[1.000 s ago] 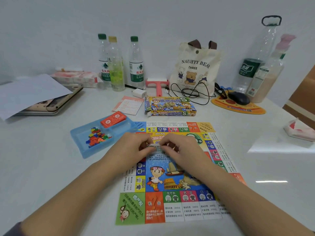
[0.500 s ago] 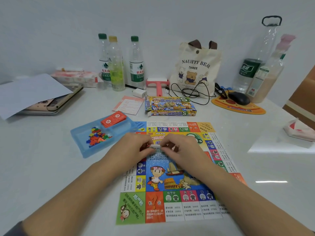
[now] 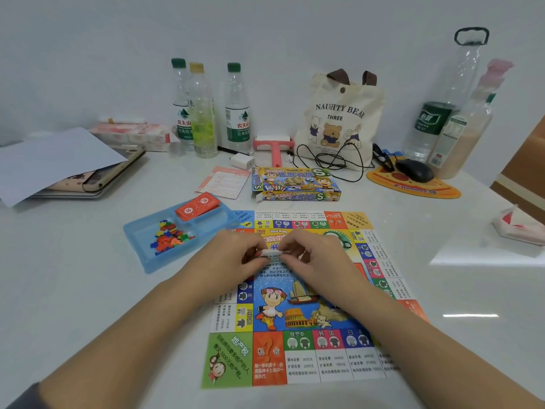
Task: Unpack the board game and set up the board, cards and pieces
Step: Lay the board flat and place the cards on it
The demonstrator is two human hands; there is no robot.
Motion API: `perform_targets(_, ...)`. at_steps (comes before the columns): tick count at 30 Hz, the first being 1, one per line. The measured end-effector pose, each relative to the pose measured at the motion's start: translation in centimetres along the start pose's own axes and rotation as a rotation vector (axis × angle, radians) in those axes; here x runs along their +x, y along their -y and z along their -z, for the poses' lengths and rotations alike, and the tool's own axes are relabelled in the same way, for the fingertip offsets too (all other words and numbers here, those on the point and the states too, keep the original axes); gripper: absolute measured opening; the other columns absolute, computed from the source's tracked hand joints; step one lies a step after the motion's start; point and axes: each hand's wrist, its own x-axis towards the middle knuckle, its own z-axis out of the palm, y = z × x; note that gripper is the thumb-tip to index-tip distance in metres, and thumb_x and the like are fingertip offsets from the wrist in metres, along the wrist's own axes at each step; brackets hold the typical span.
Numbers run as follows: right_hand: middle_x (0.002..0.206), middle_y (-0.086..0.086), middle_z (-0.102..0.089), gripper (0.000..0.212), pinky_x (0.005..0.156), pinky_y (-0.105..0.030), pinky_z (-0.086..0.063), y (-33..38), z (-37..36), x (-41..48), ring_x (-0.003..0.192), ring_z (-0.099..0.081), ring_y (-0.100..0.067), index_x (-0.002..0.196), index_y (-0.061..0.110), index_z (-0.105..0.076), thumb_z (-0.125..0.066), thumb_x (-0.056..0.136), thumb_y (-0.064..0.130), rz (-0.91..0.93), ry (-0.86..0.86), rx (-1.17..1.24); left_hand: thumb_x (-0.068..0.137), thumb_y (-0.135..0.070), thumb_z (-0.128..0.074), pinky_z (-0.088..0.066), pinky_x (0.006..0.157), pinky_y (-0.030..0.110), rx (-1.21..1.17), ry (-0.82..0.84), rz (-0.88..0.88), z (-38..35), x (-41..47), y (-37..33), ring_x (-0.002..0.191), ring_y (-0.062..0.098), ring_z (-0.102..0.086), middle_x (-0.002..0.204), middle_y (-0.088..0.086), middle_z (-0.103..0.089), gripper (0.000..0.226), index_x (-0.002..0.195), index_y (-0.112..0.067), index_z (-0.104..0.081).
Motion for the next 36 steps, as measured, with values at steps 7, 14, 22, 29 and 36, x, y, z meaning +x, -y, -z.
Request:
perform_targets(7,0.094,0.01,-0.07,0.03,0.07,-0.01,-0.048,-0.1,0.0,0.2,0.082,-0.062,-0.002,0.114,0.02,-0.065,-0.07,0.085,0.014,-0.098,-0.043,0.169,0.088,-0.029,-0.064,-0.039,0.053,0.017,-0.077,-0.014,0.121,0.8,-0.3,0.1,0.06,0.003,-0.053,0.066,-0.01,-0.059,0.008,0.081,-0.026,-0.065)
perform_targets(14,0.099,0.011,-0.069,0.025,0.073,-0.016,-0.05,0.0,-0.2,0.4,0.078,-0.062,-0.008,0.117,0.022,-0.063,-0.062,0.092,0.021,-0.105,0.007,0.125,0.086,-0.031,-0.067,-0.049,0.056,0.025,-0.126,0.024,0.361,2.8,-0.6,0.8,0.065,0.006,-0.063,0.072,-0.008,-0.067,0.013,0.078,-0.021,-0.066)
perform_targets(22,0.113,0.009,-0.064,0.026,0.085,-0.023,-0.049,-0.5,0.0,0.5,0.089,-0.052,-0.001,0.115,0.021,-0.065,-0.062,0.092,0.031,-0.034,0.136,-0.143,0.085,-0.02,-0.07,-0.042,0.045,0.022,-0.262,0.039,0.582,3.8,-1.7,2.5,0.04,0.007,-0.05,0.056,-0.001,-0.066,0.019,0.071,-0.009,-0.064)
perform_targets(29,0.112,0.009,-0.064,0.023,0.087,-0.026,-0.049,-0.3,0.1,0.5,0.095,-0.056,-0.005,0.112,0.021,-0.066,-0.061,0.092,0.031,-0.014,0.147,-0.159,0.085,-0.019,-0.068,-0.041,0.044,0.023,-0.255,0.002,0.683,4.2,-2.7,4.6,0.043,0.015,-0.049,0.06,0.009,-0.065,0.029,0.061,-0.012,-0.055)
perform_targets(36,0.112,0.009,-0.063,0.021,0.088,-0.025,-0.048,-0.4,0.1,0.6,0.099,-0.056,-0.006,0.111,0.022,-0.067,-0.06,0.092,0.03,-0.009,0.152,-0.172,0.085,-0.02,-0.068,-0.041,0.041,0.019,-0.246,0.199,0.777,6.3,-2.9,4.7,0.045,0.015,-0.05,0.06,0.009,-0.062,0.024,0.067,-0.006,-0.06)
